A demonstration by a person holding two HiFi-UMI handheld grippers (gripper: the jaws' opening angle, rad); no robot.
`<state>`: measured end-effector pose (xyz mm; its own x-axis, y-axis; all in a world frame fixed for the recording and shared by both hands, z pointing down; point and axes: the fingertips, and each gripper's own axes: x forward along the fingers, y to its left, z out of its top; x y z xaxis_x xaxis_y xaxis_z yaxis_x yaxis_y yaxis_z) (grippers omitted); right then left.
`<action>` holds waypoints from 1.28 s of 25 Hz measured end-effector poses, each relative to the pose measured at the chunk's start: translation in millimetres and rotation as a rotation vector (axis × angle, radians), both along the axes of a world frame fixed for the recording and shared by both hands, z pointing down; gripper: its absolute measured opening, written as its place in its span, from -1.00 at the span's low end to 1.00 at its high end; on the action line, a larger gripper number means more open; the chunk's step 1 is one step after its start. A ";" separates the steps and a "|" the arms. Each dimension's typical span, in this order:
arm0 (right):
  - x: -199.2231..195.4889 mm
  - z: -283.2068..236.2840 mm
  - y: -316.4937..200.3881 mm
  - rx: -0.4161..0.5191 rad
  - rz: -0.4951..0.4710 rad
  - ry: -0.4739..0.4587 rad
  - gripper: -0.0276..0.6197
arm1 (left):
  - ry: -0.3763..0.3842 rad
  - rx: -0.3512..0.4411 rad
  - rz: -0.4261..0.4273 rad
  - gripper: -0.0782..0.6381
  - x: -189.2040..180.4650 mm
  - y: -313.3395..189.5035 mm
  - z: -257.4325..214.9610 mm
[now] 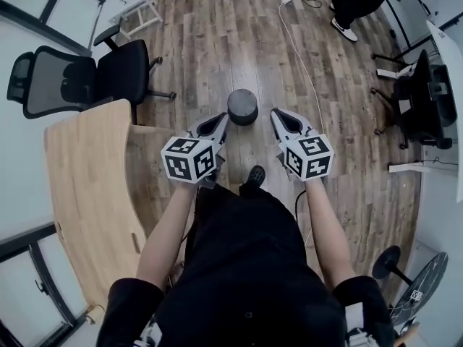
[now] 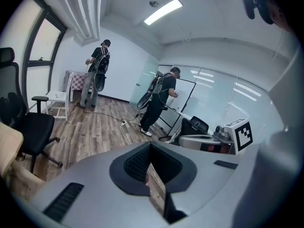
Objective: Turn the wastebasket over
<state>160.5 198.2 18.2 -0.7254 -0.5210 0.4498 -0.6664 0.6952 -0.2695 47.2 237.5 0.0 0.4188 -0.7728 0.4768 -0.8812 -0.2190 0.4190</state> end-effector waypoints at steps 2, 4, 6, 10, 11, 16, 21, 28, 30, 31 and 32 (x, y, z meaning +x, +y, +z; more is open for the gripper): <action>4.2 7.6 -7.0 -0.013 -0.015 0.006 -0.81 | -0.004 -0.013 -0.019 -0.76 2.3 -4.0 5.5; 5.2 12.5 -11.7 -0.020 -0.030 0.011 -0.81 | -0.017 -0.021 -0.033 -0.76 1.6 -8.0 10.2; 3.8 13.6 -14.3 -0.018 -0.039 0.011 -0.81 | -0.034 -0.020 -0.042 -0.76 -1.5 -11.4 13.6; 2.6 16.0 -23.5 -0.033 -0.045 0.005 -0.81 | -0.038 -0.027 -0.047 -0.76 -3.7 -20.3 19.5; 2.3 17.8 -25.3 -0.040 -0.048 0.005 -0.81 | -0.038 -0.032 -0.047 -0.76 -4.2 -22.3 21.8; -8.4 37.5 -29.6 -0.082 -0.048 0.032 -0.76 | -0.038 -0.072 -0.040 -0.76 -17.3 -27.4 39.8; -33.6 53.8 -46.9 -0.116 -0.060 0.082 -0.35 | -0.027 -0.113 0.003 -0.40 -38.0 -50.2 59.8; -70.3 64.8 -86.3 -0.133 -0.033 0.148 -0.20 | 0.006 -0.140 0.061 -0.27 -75.2 -96.1 81.0; -80.0 69.8 -95.4 -0.139 -0.021 0.161 -0.20 | 0.014 -0.147 0.079 -0.25 -86.5 -108.5 86.3; -83.9 72.9 -98.3 -0.145 -0.017 0.167 -0.20 | 0.016 -0.151 0.091 -0.25 -90.6 -113.3 89.2; -87.3 76.7 -100.6 -0.151 -0.016 0.172 -0.20 | 0.016 -0.154 0.105 -0.23 -93.7 -117.7 92.5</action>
<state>73.2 97.6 94.9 -0.6392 -0.4270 0.6396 -0.7004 0.6667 -0.2549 -46.6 119.8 92.4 0.5019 -0.6430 0.5785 -0.8497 -0.2419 0.4685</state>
